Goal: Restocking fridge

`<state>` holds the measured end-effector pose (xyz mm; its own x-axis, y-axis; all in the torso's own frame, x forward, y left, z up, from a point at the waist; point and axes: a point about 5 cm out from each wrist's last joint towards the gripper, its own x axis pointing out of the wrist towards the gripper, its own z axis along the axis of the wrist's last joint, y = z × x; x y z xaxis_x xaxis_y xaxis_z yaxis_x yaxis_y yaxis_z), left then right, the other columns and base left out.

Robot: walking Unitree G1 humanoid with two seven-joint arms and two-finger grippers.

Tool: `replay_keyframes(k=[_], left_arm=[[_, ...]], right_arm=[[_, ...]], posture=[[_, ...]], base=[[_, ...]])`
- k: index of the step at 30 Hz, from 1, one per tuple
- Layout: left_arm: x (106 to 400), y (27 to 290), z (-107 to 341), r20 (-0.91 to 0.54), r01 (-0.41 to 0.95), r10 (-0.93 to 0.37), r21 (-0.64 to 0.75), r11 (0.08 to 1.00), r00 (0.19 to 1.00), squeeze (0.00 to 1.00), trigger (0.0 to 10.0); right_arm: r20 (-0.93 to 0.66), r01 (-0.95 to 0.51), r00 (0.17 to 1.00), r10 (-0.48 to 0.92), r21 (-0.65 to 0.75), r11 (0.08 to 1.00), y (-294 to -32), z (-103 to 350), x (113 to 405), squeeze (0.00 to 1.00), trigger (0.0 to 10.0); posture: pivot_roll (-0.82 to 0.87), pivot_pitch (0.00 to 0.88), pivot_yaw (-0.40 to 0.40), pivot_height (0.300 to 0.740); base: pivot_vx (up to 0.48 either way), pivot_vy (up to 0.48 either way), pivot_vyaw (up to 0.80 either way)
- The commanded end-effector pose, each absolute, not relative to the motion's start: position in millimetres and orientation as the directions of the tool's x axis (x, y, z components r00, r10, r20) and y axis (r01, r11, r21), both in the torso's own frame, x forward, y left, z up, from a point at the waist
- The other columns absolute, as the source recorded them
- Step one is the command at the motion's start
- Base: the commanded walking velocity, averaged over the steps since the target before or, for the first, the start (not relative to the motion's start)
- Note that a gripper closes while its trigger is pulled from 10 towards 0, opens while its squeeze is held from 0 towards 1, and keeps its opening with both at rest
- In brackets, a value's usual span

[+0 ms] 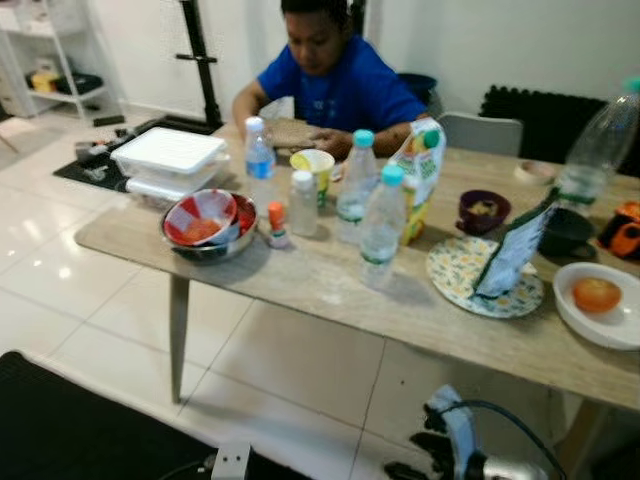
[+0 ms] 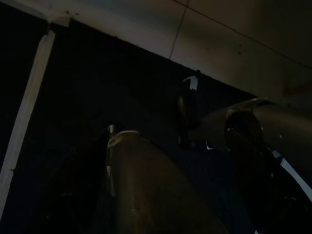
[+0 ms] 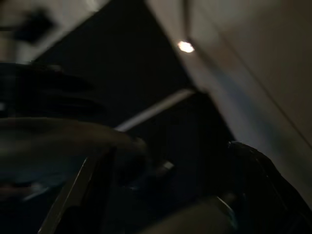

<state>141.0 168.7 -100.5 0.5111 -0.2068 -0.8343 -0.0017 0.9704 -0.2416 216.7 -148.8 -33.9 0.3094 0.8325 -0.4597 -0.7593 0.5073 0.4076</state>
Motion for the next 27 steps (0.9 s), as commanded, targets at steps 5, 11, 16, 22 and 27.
replay_keyframes(k=[5,11,16,22,27], left_arm=[[134,166,-103,-0.845,0.005,-0.212,-0.24,0.971,0.492,0.0,10.0],[134,165,-103,-0.844,0.001,-0.212,-0.243,0.97,0.492,0.0,10.0],[133,165,-103,-0.845,0.001,-0.213,-0.244,0.97,0.491,0.0,10.0],[133,165,-103,-0.846,0.006,-0.21,-0.238,0.971,0.49,0.0,10.0],[133,165,-103,-0.846,0.013,-0.213,-0.237,0.971,0.489,0.0,10.0]], right_arm=[[-0.157,-0.867,0.086,0.984,0.475,0.152,-121,11,228,0.0,10.0],[0.028,-0.913,0.102,0.994,0.4,0.083,-106,50,244,0.0,10.0],[0.202,-0.943,0.125,0.971,0.327,0.053,-101,91,260,0.0,10.0],[0.348,-0.969,0.167,0.922,0.229,0.089,-100,136,279,1.0,10.0],[0.442,-0.958,0.287,0.85,0.135,0.254,-99,182,305,1.0,10.0]], posture=[[-0.06,0.026,-0.052,0.74],[-0.06,0.029,-0.054,0.74],[-0.06,0.029,-0.054,0.74],[-0.06,0.031,-0.056,0.74],[-0.06,0.039,-0.056,0.74]], base=[[0.0,0.0,0.0],[0.0,0.0,0.0],[0.0,0.0,0.0],[0.0,0.0,0.0],[0.0,0.0,0.0]])
